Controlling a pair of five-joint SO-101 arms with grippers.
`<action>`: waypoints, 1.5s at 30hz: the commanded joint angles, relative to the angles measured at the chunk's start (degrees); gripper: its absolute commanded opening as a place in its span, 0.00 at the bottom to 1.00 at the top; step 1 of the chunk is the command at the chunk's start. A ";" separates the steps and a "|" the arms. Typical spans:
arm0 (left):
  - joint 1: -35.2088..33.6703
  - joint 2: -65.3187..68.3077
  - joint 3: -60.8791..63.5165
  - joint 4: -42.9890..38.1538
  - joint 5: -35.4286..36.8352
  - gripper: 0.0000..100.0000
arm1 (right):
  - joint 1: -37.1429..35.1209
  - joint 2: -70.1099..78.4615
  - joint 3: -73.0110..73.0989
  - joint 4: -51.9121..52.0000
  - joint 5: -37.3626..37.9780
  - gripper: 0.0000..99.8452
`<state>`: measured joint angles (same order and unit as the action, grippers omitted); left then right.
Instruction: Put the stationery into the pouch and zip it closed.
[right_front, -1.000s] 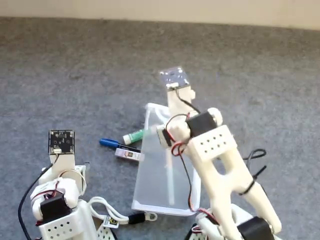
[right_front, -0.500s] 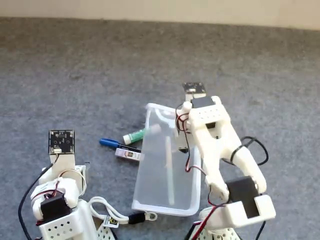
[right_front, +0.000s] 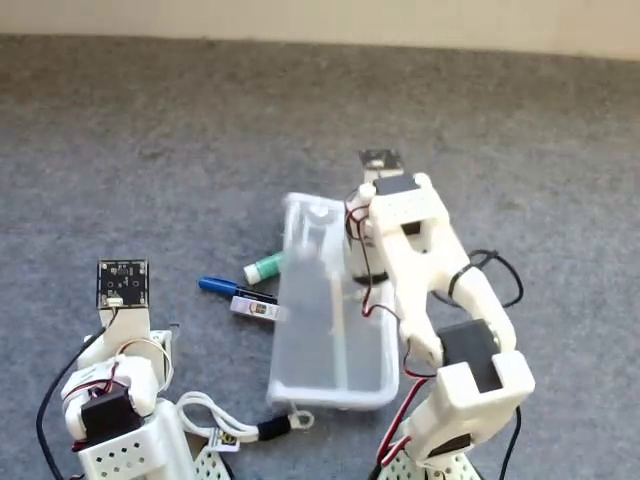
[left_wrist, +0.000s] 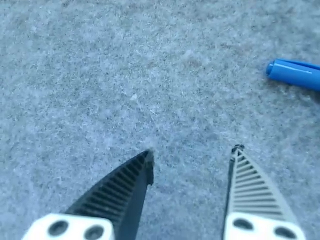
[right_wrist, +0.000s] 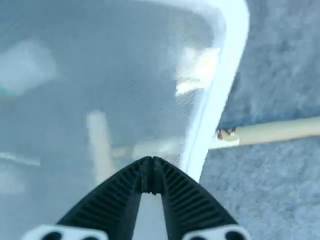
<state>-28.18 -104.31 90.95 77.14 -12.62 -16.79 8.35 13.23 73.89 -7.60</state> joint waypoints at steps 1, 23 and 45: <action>-0.31 0.31 -2.51 -1.93 0.35 0.23 | 0.57 -0.22 -5.67 -4.44 0.00 0.01; -0.31 0.31 -2.51 -2.02 0.35 0.23 | -6.29 -7.52 -17.54 2.86 5.98 0.01; -0.31 0.31 -2.51 -2.02 0.35 0.23 | -26.42 -40.75 18.42 8.40 5.71 0.03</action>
<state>-28.18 -104.31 90.95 76.26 -12.62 -40.35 -27.69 28.26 82.07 -2.07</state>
